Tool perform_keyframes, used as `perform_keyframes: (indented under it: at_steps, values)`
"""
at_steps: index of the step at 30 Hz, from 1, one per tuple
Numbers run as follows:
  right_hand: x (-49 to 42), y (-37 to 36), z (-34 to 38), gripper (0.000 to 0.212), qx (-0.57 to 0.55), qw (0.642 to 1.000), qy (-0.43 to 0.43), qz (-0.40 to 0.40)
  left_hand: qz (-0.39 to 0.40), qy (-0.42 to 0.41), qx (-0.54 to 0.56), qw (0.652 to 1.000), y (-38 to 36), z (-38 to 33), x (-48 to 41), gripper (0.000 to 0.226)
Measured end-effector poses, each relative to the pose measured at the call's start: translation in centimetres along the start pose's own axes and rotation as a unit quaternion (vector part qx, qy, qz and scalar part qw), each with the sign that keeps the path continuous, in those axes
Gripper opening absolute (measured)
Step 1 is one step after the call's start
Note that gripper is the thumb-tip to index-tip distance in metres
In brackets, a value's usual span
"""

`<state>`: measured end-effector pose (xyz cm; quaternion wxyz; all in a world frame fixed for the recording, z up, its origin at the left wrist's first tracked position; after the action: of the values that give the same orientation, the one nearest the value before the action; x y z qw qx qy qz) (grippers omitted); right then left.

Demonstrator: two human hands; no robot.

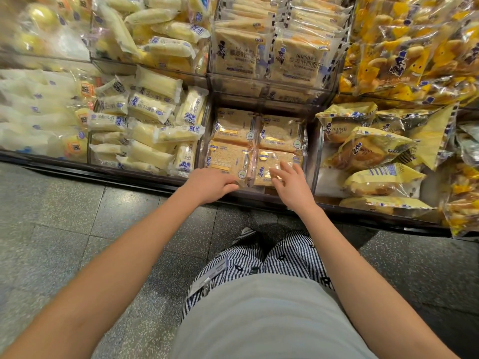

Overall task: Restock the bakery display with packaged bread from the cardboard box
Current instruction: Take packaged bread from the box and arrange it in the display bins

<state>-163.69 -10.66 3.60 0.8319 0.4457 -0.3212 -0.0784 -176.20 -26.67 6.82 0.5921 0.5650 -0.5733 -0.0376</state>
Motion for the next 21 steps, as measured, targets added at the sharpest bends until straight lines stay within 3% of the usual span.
perform_keyframes:
  at_steps: [4, 10, 15, 21]
  values:
    - [0.1, 0.2, -0.3, 0.038, -0.019, 1.000, -0.007, -0.008, -0.004, 0.024, 0.012, 1.000, -1.5, 0.1, -0.9, 0.050]
    - [0.5, 0.4, 0.0, 0.042, -0.048, 0.998, -0.015, -0.034, -0.159, -0.053, 0.141, 0.976, -3.8, 0.6, 1.6, 0.054]
    - [0.8, 0.0, 0.5, 0.042, -0.047, 0.998, -0.015, -0.037, -0.140, -0.008, 0.091, 0.986, -4.5, 0.4, 0.4, 0.052]
    - [1.4, 0.3, 0.3, 0.039, -0.029, 0.994, -0.047, -0.093, -0.174, -0.005, 0.117, 0.978, -5.9, 0.0, 1.5, 0.051]
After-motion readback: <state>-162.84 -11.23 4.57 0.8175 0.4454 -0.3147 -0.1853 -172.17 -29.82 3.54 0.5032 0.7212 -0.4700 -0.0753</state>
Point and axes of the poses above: each hand's wrist, its own x-axis away from the middle knuckle, its own y-axis out of the back of the hand, z = x × y, the point moved 6 cm from there along -x, towards the middle knuckle, and after that the axes turned 14 degrees about x, right-handed, at the moved point
